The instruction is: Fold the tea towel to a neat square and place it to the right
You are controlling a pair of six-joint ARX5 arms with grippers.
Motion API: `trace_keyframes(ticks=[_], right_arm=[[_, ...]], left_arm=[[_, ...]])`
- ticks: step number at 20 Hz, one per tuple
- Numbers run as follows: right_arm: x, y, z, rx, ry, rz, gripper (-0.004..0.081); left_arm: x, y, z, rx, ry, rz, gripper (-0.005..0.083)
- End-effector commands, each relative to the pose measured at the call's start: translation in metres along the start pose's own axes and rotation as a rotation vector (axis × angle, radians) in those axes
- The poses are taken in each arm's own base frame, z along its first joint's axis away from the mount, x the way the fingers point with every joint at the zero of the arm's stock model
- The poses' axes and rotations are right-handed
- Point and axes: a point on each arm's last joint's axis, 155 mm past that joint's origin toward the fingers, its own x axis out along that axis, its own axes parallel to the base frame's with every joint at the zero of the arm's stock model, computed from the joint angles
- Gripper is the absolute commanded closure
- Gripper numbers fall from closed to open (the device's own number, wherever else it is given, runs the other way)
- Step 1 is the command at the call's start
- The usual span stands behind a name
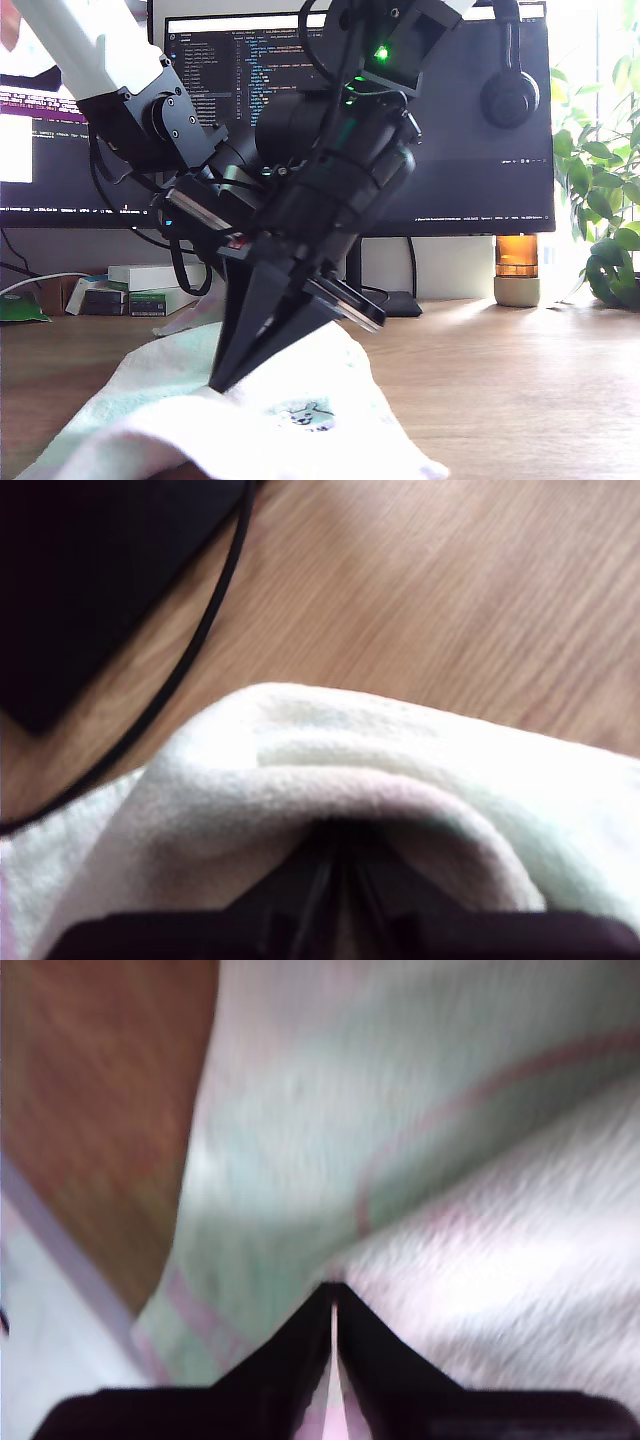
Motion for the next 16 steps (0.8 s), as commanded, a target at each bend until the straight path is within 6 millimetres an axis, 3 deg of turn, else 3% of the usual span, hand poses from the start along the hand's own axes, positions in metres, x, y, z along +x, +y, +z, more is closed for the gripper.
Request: trace_keyframes(ticks=[1,5,11,16], right_arm=[[0.004,0.000,-0.004,0.002,0.003,-0.007,0.0783],[-0.003,0.000,-0.011,-0.034,0.024,-0.011,0.0783],[-0.045,-0.007,-0.001,-0.096,-0.045,-0.009,0.0783],[-0.059,-0.027,-0.002,-0.103,-0.042,-0.030,0.0783]], left_arm=[[0.026,-0.020,-0.048,0.003,0.110,-0.057,0.0795],[0.022,-0.013,-0.050,0.072,0.128,-0.040,0.0795],[-0.009,0.008,-0.046,0.049,0.157,0.004,0.0795],[-0.020,0.015,-0.067,0.000,0.227,-0.011,0.0795]])
